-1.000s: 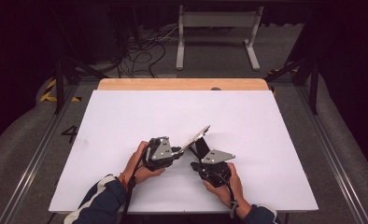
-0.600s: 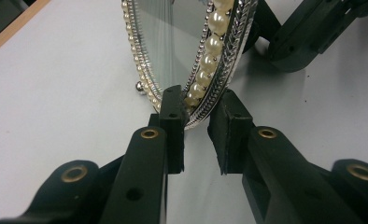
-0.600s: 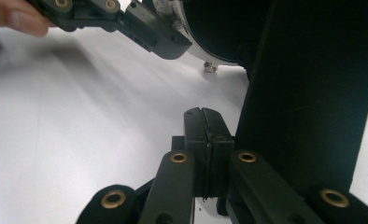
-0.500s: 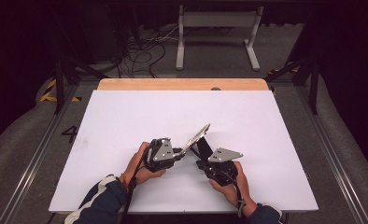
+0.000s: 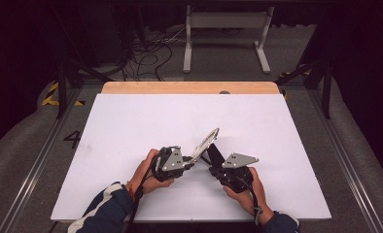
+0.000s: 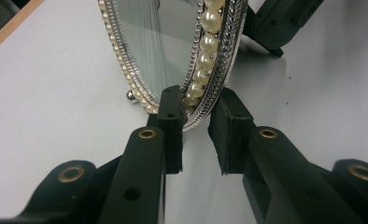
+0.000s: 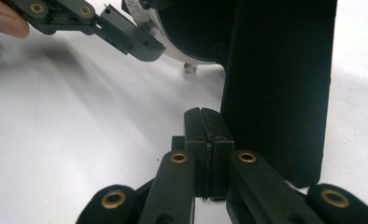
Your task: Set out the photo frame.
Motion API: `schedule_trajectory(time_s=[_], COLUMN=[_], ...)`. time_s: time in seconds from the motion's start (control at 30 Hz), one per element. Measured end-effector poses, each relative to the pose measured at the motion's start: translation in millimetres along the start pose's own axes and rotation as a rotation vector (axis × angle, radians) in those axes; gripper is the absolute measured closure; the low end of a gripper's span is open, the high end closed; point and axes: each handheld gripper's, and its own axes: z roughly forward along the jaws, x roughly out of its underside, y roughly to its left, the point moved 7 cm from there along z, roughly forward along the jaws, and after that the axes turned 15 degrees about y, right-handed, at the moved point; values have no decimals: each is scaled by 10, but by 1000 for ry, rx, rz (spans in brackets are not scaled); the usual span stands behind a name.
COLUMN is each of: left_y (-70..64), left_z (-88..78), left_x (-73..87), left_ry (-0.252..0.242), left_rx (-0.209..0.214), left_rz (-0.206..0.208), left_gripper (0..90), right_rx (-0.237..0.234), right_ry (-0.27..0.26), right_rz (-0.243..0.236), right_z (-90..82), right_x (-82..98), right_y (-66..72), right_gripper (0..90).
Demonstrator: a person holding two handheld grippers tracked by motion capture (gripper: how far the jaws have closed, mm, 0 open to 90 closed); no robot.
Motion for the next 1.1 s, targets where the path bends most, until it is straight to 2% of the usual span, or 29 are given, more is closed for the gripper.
schedule_trajectory(time_s=[0.13,0.47,0.63,0.8,0.97,1.1], left_y=[-6,-72,-83,-91,-102,-116], left_z=[0,12,20,28,31,3], left_x=[-8,-60,-75,-85,-91,-103], left_ry=[4,20,9,6,5,-8], left_rx=[-2,-18,-5,3,9,23], left_rz=[3,-17,-29,-42,-50,-29], left_gripper=[751,743,739,735,731,763], right_rx=[14,24,23,37,34,54], right_ry=[13,24,25,39,49,60], right_rz=[-23,-28,-21,-46,-37,-23], right_z=[-8,-32,-47,-38,-19,-1], right_x=[6,25,38,44,62,82], right_y=[-4,-87,-116,-140,-178,-235], right_gripper=[900,900,900,900,900,900])
